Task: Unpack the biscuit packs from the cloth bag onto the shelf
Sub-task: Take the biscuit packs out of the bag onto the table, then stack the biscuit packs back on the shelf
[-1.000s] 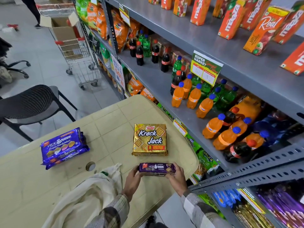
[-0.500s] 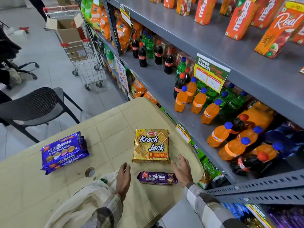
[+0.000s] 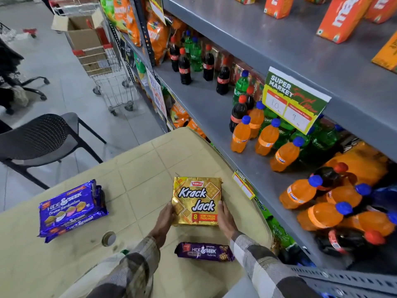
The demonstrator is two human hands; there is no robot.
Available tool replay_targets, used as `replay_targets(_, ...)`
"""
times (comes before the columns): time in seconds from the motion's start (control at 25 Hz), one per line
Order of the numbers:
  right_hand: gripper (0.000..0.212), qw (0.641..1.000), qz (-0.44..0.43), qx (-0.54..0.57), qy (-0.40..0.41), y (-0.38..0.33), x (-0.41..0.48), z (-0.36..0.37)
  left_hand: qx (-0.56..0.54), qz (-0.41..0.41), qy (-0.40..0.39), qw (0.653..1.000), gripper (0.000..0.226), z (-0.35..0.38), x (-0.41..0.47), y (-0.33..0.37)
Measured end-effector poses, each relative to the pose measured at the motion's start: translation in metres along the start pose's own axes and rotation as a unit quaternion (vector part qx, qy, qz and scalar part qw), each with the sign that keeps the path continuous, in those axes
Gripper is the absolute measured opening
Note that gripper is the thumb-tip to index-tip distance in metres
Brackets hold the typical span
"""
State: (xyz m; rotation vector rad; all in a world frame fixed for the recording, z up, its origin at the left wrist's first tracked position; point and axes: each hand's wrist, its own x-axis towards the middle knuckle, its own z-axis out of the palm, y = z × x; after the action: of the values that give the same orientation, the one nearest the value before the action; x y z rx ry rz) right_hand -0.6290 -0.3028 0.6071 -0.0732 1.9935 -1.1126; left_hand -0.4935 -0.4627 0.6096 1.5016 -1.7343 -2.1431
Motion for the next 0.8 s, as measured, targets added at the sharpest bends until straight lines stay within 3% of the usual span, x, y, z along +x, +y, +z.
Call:
replay_targets(0.16,0.103,0.999,-0.010,0.044,0.026,0.003,0.005,0.009,-0.012,0.009,0.022,1.000,0.046,0.013,0.000,0.002)
replay_targets(0.32,0.055,0.997,-0.008,0.071,0.024,-0.008,-0.004,0.009,-0.037,0.005,0.017,0.999,0.050,0.013,-0.003,0.005)
replay_targets(0.56,0.052,0.992,-0.076,0.101,0.022,-0.034,-0.030,0.021,-0.043,0.003,0.072,0.996,0.046,-0.009,-0.033,0.025)
replay_targets(0.8,0.051,0.981,-0.147,0.125,0.038,-0.082,-0.093,0.038,-0.029,0.069,0.065,0.995,0.045,-0.062,-0.083,0.056)
